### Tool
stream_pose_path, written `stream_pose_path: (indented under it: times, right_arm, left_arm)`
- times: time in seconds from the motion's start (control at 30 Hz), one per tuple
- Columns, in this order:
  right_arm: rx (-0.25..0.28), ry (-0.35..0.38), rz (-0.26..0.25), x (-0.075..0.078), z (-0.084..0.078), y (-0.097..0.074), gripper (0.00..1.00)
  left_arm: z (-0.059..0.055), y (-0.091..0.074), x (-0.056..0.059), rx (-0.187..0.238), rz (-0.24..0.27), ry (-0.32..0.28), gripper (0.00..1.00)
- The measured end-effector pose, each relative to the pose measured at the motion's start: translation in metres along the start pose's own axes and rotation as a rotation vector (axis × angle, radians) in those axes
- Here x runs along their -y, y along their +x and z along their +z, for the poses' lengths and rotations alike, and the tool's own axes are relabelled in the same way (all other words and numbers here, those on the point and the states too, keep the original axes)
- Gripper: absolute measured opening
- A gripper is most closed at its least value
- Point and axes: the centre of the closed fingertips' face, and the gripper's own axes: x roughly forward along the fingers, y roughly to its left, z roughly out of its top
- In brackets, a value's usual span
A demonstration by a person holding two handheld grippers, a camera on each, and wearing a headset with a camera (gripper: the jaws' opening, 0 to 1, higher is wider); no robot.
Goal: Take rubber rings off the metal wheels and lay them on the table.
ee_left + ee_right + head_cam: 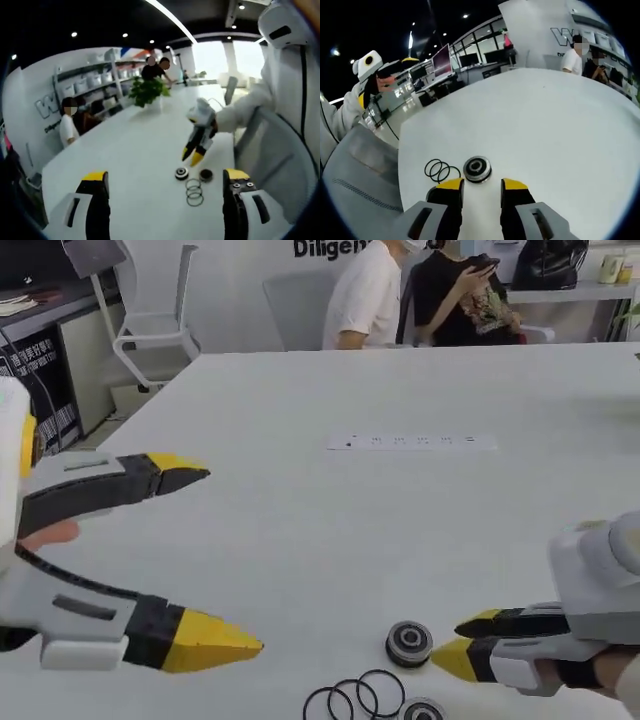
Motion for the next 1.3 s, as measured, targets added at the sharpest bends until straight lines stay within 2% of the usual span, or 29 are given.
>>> stream_pose_path:
  times: [0.17,0.37,0.47,0.53,0.67,0.77,0.97,1.13,1.3]
  right_arm:
    - [0.002,-0.013,0.005,0.0,-0.001,0.002,0.25]
    - [0.006,-0.022,0.01,0.0,-0.003,0.005,0.25]
    - [0.013,-0.033,0.012,0.0,-0.002,0.006,0.24]
    - [0.017,-0.031,0.016,-0.001,-0.003,0.007,0.24]
    - [0.017,-0.045,0.022,-0.002,-0.005,0.009,0.23]
    - [0.02,-0.042,0.026,-0.002,-0.006,0.011,0.23]
    - [0.037,-0.045,0.042,-0.004,-0.006,0.014,0.22]
    - [0.036,-0.063,0.041,-0.004,-0.006,0.017,0.21]
    - [0.045,-0.074,0.039,-0.003,-0.006,0.018,0.19]
  left_arm:
    - [0.011,0.02,-0.001,0.017,-0.043,0.033,0.95]
    - [0.015,0.044,0.003,0.023,-0.101,0.044,0.93]
    - [0.01,0.055,0.004,0.008,-0.121,0.036,0.87]
    - [0.008,0.064,0.005,0.017,-0.135,0.034,0.85]
    - [-0.001,0.079,0.007,0.023,-0.16,-0.016,0.83]
    - [-0.007,0.09,0.008,0.033,-0.161,-0.025,0.8]
    - [-0.018,0.108,0.014,0.056,-0.196,-0.046,0.73]
    - [-0.028,0.128,0.016,0.054,-0.2,-0.053,0.61]
    - [-0.048,0.149,0.021,0.014,-0.206,-0.05,0.47]
